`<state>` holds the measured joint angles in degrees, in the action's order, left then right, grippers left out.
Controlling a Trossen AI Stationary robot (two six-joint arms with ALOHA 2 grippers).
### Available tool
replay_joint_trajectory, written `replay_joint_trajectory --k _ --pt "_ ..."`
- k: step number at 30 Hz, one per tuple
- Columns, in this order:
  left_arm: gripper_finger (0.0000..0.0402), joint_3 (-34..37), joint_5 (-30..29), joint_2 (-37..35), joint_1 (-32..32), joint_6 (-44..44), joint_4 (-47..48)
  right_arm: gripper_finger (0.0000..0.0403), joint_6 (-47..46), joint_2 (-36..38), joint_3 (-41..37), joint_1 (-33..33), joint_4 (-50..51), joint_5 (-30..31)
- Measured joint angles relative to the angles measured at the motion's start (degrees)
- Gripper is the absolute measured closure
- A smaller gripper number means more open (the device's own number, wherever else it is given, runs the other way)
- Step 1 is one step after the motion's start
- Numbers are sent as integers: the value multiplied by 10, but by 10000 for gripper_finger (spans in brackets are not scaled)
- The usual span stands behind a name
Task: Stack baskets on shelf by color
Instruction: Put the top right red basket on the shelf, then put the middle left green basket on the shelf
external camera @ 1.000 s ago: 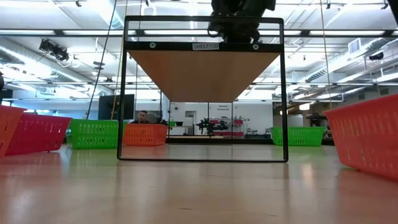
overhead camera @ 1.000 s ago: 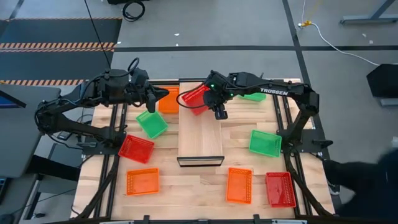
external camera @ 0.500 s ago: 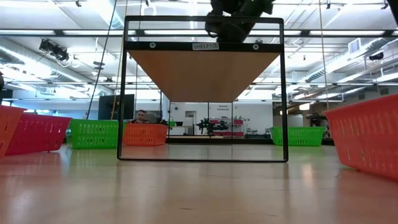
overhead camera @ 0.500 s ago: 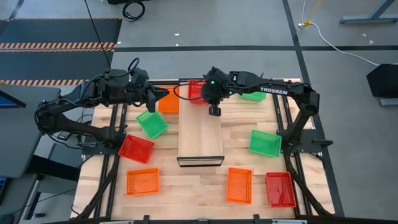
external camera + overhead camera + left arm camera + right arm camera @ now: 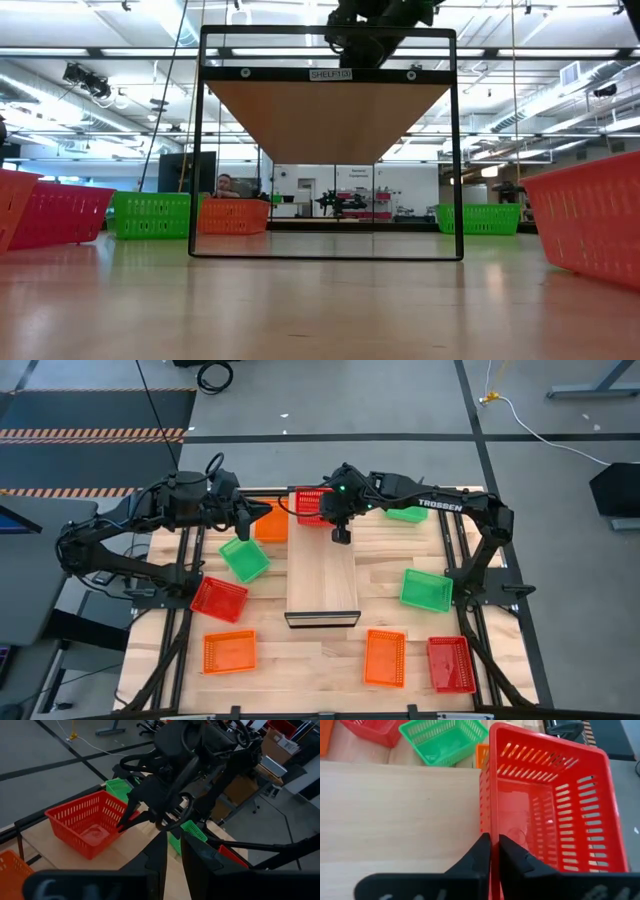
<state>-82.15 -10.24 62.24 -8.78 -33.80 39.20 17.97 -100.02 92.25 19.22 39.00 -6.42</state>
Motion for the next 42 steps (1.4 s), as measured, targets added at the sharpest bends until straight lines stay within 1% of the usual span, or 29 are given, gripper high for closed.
replay_joint_trajectory --k 2,8,20,27,34,37,42 --pt "340 0 0 0 0 0 0 368 -2 -7 0 4 9 -11" --pt "340 0 0 0 0 -5 -2 362 -7 -24 0 3 -2 -13" --pt "340 0 0 0 0 -11 -3 334 1 -29 0 13 -13 9" --pt "340 0 0 0 0 -10 -3 331 22 -29 0 23 -13 10" --pt "340 0 0 0 0 -9 -3 329 18 -29 2 22 -11 10" --pt "340 0 0 0 0 -9 -3 318 11 -29 15 18 -13 8" --pt "340 0 0 0 0 -9 -3 272 -4 -29 42 18 -12 9"
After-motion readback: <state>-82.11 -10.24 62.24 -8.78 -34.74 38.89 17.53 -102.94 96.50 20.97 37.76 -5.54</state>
